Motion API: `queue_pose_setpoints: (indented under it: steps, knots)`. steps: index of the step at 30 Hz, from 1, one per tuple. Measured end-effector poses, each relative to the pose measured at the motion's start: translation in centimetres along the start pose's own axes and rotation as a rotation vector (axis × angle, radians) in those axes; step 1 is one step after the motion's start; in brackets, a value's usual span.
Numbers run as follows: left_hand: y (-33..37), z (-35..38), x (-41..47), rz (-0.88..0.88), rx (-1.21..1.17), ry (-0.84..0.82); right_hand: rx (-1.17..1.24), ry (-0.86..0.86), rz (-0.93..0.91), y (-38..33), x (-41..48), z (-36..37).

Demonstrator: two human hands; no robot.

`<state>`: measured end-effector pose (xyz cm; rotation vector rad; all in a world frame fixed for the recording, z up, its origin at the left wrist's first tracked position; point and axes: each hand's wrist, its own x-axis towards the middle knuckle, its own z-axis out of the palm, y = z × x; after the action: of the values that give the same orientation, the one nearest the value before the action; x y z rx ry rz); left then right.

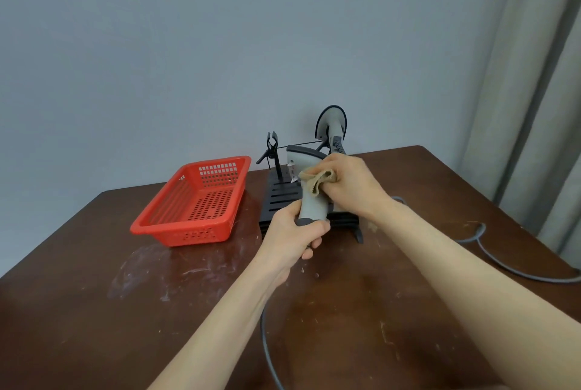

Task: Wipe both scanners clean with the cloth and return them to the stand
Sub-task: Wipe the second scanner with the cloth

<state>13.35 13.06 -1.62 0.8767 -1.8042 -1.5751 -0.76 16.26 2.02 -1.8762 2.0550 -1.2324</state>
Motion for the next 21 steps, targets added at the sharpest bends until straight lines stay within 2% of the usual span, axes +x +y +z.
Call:
queue_pose_setpoints:
  steps: [2, 7, 12, 14, 17, 19, 21]
  knots:
    - [0.1, -0.1, 0.1, 0.003, -0.009, -0.002, -0.029, 0.039, 0.008, 0.0, 0.2, 0.0]
    - [0.0, -0.5, 0.3, 0.023, 0.009, 0.004, 0.111, -0.18, -0.032, -1.2, -2.2, -0.1]
    - [0.5, 0.3, 0.0, 0.02, -0.018, 0.007, -0.012, 0.07, 0.036, -0.2, 0.0, -0.1]
    - [0.5, 0.3, 0.0, 0.037, -0.022, 0.016, -0.005, 0.021, 0.002, -0.8, -0.6, -0.4]
    - [0.3, 0.1, 0.1, 0.066, -0.036, 0.019, 0.085, -0.145, -0.059, -2.0, -2.4, -0.7]
    - [0.2, 0.3, 0.1, 0.06, -0.028, 0.014, 0.063, -0.112, -0.037, -1.7, -1.8, -0.9]
    - [0.2, 0.6, 0.2, 0.05, -0.021, -0.001, 0.05, 0.008, 0.042, -1.0, -0.5, -1.2]
